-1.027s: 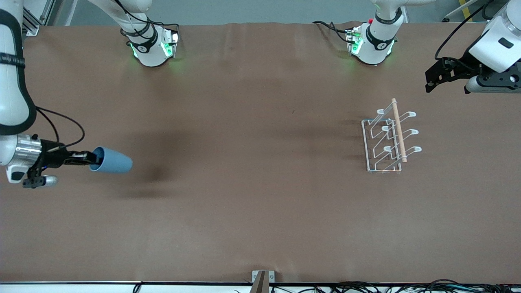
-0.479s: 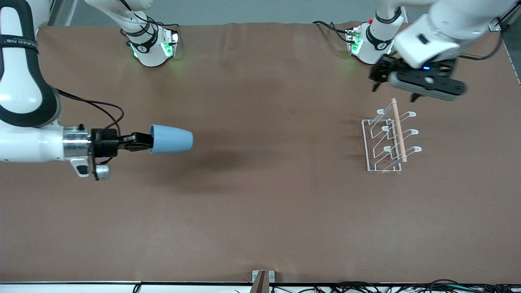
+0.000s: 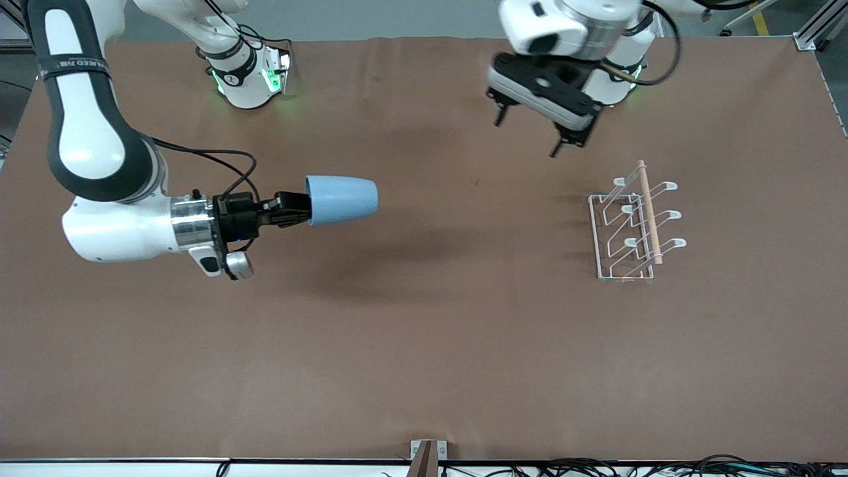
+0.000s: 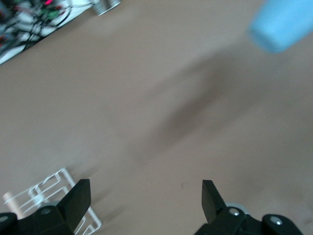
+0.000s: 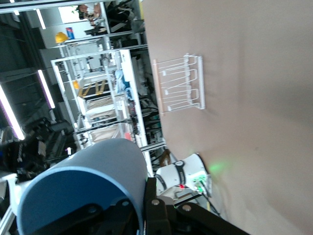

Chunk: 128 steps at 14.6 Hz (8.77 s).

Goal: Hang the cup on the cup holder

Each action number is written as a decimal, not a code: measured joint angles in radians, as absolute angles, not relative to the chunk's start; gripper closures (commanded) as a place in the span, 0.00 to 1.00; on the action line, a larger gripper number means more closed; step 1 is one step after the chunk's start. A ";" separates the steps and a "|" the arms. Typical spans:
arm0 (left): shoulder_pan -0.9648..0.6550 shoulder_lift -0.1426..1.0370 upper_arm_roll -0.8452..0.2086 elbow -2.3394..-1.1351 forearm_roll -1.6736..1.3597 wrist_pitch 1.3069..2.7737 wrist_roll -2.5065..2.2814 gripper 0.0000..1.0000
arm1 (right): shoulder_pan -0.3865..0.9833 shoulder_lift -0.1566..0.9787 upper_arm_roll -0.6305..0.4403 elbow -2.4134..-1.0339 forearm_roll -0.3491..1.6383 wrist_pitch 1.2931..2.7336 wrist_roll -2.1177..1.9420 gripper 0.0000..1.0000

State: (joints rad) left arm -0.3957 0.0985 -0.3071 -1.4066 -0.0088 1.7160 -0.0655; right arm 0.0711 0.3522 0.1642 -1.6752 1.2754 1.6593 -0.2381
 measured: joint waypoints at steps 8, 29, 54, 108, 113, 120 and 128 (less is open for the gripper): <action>-0.548 0.140 -0.314 -1.403 -0.009 1.941 -0.091 0.00 | 0.116 0.356 0.163 -1.676 1.352 1.666 -0.232 1.00; -0.577 0.453 -0.313 -1.261 0.026 2.208 0.210 0.51 | 0.122 0.357 0.163 -1.676 1.358 1.664 -0.207 0.98; -0.316 0.366 -0.297 -1.249 0.678 1.327 0.627 0.63 | 0.053 0.252 -0.113 -1.630 0.267 1.751 -0.188 0.00; -0.316 0.601 -0.309 -1.732 1.096 1.312 0.270 0.00 | 0.022 -0.010 -0.098 -1.473 0.022 1.482 -0.057 0.00; -0.312 0.527 -0.306 -1.561 0.934 1.309 0.268 0.00 | 0.022 -0.010 -0.099 -1.474 0.022 1.482 -0.057 0.00; -0.172 0.365 -0.303 -1.380 0.510 1.374 -0.007 0.00 | 0.022 -0.010 -0.099 -1.476 0.022 1.482 -0.057 0.00; -0.031 0.235 -0.309 -1.290 0.267 1.412 -0.059 0.00 | 0.022 -0.010 -0.100 -1.476 0.022 1.483 -0.057 0.00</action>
State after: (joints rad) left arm -0.0309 0.2354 -0.3091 -1.2905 0.2667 1.4124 -0.0588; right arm 0.0215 -0.0099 -0.0996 -1.4764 0.0224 1.4828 -0.0573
